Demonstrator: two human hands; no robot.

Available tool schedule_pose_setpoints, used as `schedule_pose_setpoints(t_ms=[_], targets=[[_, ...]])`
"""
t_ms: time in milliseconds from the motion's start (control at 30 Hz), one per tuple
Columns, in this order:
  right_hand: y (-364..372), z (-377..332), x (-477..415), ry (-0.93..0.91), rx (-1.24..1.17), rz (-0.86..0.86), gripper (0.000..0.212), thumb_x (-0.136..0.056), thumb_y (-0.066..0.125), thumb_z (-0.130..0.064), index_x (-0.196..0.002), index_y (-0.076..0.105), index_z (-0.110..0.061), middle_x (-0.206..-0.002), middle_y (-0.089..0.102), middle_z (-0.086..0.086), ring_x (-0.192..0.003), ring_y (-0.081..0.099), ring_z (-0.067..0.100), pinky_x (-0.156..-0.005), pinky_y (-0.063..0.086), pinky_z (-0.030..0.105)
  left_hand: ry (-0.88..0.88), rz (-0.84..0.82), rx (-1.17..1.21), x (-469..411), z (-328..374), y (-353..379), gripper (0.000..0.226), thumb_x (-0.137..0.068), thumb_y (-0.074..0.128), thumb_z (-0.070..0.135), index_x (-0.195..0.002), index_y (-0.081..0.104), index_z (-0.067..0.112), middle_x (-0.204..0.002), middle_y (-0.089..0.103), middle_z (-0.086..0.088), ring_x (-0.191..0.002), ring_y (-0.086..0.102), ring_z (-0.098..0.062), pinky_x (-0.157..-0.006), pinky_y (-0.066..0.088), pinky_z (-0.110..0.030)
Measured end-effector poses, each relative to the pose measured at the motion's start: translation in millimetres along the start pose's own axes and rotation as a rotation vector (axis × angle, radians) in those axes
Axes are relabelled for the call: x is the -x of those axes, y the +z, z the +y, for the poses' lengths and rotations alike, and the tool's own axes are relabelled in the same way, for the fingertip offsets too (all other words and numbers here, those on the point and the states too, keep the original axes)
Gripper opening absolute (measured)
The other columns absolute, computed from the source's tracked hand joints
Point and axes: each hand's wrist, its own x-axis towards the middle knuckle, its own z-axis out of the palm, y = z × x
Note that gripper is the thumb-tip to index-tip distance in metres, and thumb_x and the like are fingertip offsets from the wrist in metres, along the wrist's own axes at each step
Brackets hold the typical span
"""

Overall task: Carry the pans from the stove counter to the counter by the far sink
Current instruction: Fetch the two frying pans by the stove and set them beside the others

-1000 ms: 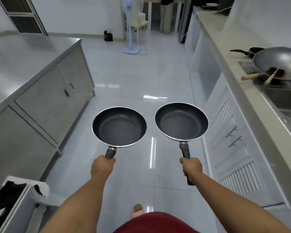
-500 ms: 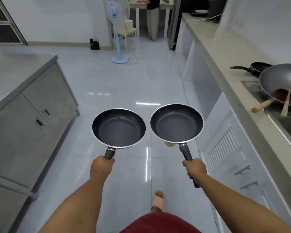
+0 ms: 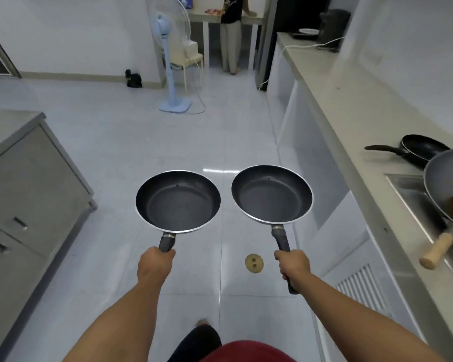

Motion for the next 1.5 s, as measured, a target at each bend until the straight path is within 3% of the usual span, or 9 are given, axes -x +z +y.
schedule_pose_setpoints(t_ms=[367, 633, 867, 1300, 1500], targets=[[28, -138, -165, 0.020, -0.034, 0.076, 0.010, -0.078, 0.062, -0.012, -0.073, 0.059, -0.004, -0.052, 0.055, 0.008, -0.038, 0.046, 0.019, -0.041, 0.039, 0.022, 0.088, -0.050, -0.063, -189, 172, 33, 0.029, -0.088, 0.063, 0.035, -0.088, 0.065, 0.006, -0.078, 0.065, -0.012, -0.072, 0.060, -0.031, -0.062, 0.044, -0.032], [27, -247, -259, 0.030, -0.132, 0.122, 0.009, -0.072, 0.062, -0.013, -0.070, 0.058, -0.006, -0.052, 0.054, 0.006, -0.036, 0.045, 0.018, -0.038, 0.038, 0.021, 0.252, -0.077, -0.142, -290, 319, 51, 0.028, -0.084, 0.062, 0.037, -0.075, 0.060, 0.011, -0.069, 0.063, -0.008, -0.058, 0.057, -0.023, -0.049, 0.036, -0.028], [-7, -317, -349, 0.054, -0.231, 0.241, 0.011, -0.069, 0.063, -0.015, -0.064, 0.058, -0.007, -0.042, 0.051, 0.003, -0.027, 0.041, 0.015, -0.035, 0.037, 0.020, 0.349, -0.135, -0.143, -350, 443, 106, 0.028, -0.084, 0.062, 0.037, -0.079, 0.062, 0.010, -0.070, 0.063, -0.008, -0.059, 0.056, -0.022, -0.050, 0.037, -0.027], [-113, -400, -491, 0.126, -0.391, 0.449, 0.016, -0.072, 0.063, -0.018, -0.062, 0.057, -0.009, -0.037, 0.051, 0.003, -0.030, 0.043, 0.018, -0.038, 0.037, 0.022, 0.542, -0.203, -0.167, -409, 676, 230, 0.030, -0.084, 0.061, 0.040, -0.071, 0.058, 0.013, -0.066, 0.061, -0.006, -0.055, 0.055, -0.021, -0.047, 0.035, -0.026], [-146, -419, -526, 0.148, -0.464, 0.575, 0.016, -0.072, 0.065, -0.018, -0.063, 0.058, -0.006, -0.045, 0.055, 0.008, -0.035, 0.047, 0.022, -0.041, 0.040, 0.025, 0.675, -0.303, -0.199, -421, 769, 287, 0.033, -0.082, 0.060, 0.043, -0.069, 0.059, 0.012, -0.066, 0.063, -0.008, -0.057, 0.058, -0.024, -0.049, 0.038, -0.027]])
